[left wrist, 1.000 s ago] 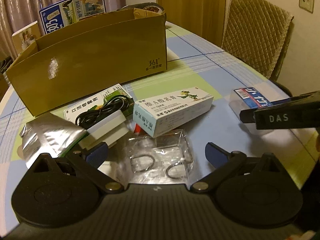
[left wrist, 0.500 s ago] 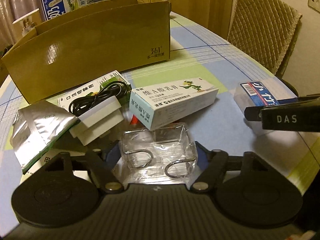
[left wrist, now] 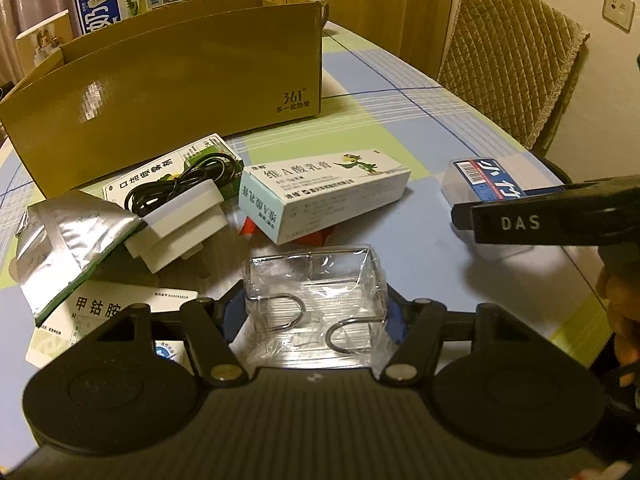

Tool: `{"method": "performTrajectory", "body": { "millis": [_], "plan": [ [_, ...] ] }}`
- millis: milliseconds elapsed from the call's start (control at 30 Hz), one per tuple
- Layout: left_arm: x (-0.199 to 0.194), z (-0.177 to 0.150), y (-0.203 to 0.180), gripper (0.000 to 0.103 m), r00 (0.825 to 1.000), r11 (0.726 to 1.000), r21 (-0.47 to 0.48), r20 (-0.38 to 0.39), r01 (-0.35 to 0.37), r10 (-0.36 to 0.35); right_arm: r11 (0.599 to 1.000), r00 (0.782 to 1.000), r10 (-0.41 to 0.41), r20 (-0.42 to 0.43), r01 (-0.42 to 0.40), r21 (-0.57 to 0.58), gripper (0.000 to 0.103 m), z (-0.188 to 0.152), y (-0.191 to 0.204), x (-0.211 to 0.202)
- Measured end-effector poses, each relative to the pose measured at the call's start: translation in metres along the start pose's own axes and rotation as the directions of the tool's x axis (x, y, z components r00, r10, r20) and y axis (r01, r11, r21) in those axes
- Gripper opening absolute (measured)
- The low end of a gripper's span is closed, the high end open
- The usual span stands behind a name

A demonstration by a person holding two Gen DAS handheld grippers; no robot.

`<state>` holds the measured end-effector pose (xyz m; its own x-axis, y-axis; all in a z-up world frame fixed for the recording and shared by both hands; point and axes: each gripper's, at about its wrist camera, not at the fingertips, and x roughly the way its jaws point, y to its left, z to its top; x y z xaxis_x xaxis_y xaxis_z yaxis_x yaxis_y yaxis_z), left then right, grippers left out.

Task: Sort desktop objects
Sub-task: 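Grasp the clear plastic tray with wire hooks with the left tool, then carry the toothpick case and plastic tray over the cardboard box with both tools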

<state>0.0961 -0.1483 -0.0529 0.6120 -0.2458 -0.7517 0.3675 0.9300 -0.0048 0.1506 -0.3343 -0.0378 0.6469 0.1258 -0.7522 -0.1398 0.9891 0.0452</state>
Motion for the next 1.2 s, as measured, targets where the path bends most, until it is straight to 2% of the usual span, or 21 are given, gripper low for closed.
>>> {"method": "performTrajectory", "body": {
  "millis": [67,100,133,367,633,967,1200],
  "plan": [
    [-0.001,0.000,0.000,0.062,1.000,1.000,-0.001,0.001,0.001,-0.001,1.000,1.000,0.000,-0.001,0.000,-0.005,0.066,0.001,0.001,0.002],
    [-0.001,0.000,0.000,0.062,1.000,1.000,-0.001,0.003,0.001,-0.001,1.000,1.000,0.001,-0.004,-0.001,-0.006,0.054,0.001,0.001,0.002],
    [-0.002,0.000,0.001,0.062,1.000,1.000,-0.001,0.003,0.000,0.000,1.000,1.000,0.002,-0.005,-0.002,-0.008,0.054,0.002,0.001,0.002],
    [-0.011,0.002,0.005,0.062,1.000,1.000,-0.016,0.015,0.004,-0.004,1.000,1.000,-0.003,0.024,0.003,-0.017,0.053,0.002,0.004,-0.013],
    [-0.039,0.011,0.014,0.062,0.997,0.999,-0.048,0.071,-0.010,0.013,0.999,0.997,0.016,0.070,-0.014,-0.031,0.054,0.014,0.016,-0.042],
    [-0.076,0.033,0.045,0.062,0.983,0.994,-0.089,0.167,-0.062,0.077,0.991,0.985,0.111,0.135,-0.100,-0.084,0.054,0.042,0.054,-0.065],
    [-0.087,0.068,0.087,0.062,0.966,0.988,-0.101,0.220,-0.114,0.134,0.974,0.965,0.191,0.179,-0.163,-0.159,0.054,0.086,0.087,-0.060]
  ]
}}
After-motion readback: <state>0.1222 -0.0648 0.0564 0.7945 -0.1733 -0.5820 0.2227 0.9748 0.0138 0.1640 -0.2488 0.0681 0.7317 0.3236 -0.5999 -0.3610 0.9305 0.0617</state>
